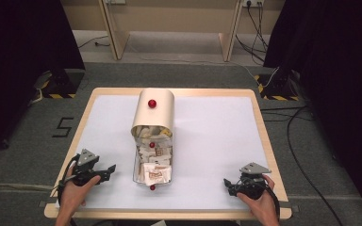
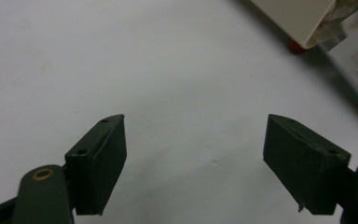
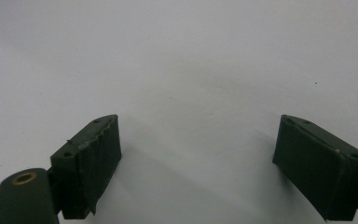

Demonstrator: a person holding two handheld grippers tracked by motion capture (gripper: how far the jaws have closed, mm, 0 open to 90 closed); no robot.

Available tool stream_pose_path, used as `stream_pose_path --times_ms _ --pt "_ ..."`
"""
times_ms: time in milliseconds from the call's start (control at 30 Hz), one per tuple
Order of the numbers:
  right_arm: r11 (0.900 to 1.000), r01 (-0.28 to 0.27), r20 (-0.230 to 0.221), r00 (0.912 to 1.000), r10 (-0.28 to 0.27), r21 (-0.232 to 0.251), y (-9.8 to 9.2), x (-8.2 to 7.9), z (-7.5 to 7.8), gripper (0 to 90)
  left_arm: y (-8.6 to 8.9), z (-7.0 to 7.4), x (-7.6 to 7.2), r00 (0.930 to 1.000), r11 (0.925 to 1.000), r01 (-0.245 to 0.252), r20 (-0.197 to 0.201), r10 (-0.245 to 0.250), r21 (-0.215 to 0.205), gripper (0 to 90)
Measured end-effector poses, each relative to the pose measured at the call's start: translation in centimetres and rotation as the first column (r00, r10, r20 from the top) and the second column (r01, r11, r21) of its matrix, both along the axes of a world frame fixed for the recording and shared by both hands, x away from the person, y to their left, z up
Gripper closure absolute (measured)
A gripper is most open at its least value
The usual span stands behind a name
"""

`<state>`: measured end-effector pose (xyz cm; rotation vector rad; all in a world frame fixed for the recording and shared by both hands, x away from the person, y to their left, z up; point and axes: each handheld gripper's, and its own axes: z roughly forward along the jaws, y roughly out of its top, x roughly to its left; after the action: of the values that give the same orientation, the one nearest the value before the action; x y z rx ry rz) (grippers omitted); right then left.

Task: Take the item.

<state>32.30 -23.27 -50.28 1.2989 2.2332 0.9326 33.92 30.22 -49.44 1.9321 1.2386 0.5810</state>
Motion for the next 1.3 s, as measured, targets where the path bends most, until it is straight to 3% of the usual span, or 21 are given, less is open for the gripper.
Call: stream_pose_path --times_ms 233,367,500,567,1000,1300 --pt "1.000 0.000 0.001 1.0000 0.000 0.001 0.0 0.0 0.0 14.9 0.0 1.7 -0.9 0.9992 0.9984 0.028 0.028 -0.027 -0.050 23.6" --pt "1.000 0.001 0.001 1.0000 -0.001 0.001 0.0 0.0 0.0 14.8 -0.5 2.6 -1.5 0.9974 0.9945 0.068 0.029 -0.066 -0.080 24.3" --pt "1.000 -0.002 0.002 1.0000 0.002 0.001 0.0 0.0 0.0 14.8 -1.1 3.4 -2.0 0.9945 0.9922 0.100 0.039 -0.097 -0.075 26.5" --pt "1.000 0.001 0.000 1.0000 -0.001 0.001 0.0 0.0 0.0 14.7 -1.4 3.7 -2.2 0.9916 0.9902 0.124 0.046 -0.121 -0.065 26.8" --pt "1.000 0.001 0.001 1.0000 -0.001 0.002 0.0 0.0 0.0 14.6 -3.8 5.6 -3.9 0.9767 0.9735 0.204 0.089 -0.195 -0.103 32.5" --pt "1.000 -0.001 0.003 1.0000 0.001 0.000 0.0 0.0 0.0 14.5 -6.5 6.2 -4.9 0.9579 0.9523 0.281 0.097 -0.270 -0.120 36.1"
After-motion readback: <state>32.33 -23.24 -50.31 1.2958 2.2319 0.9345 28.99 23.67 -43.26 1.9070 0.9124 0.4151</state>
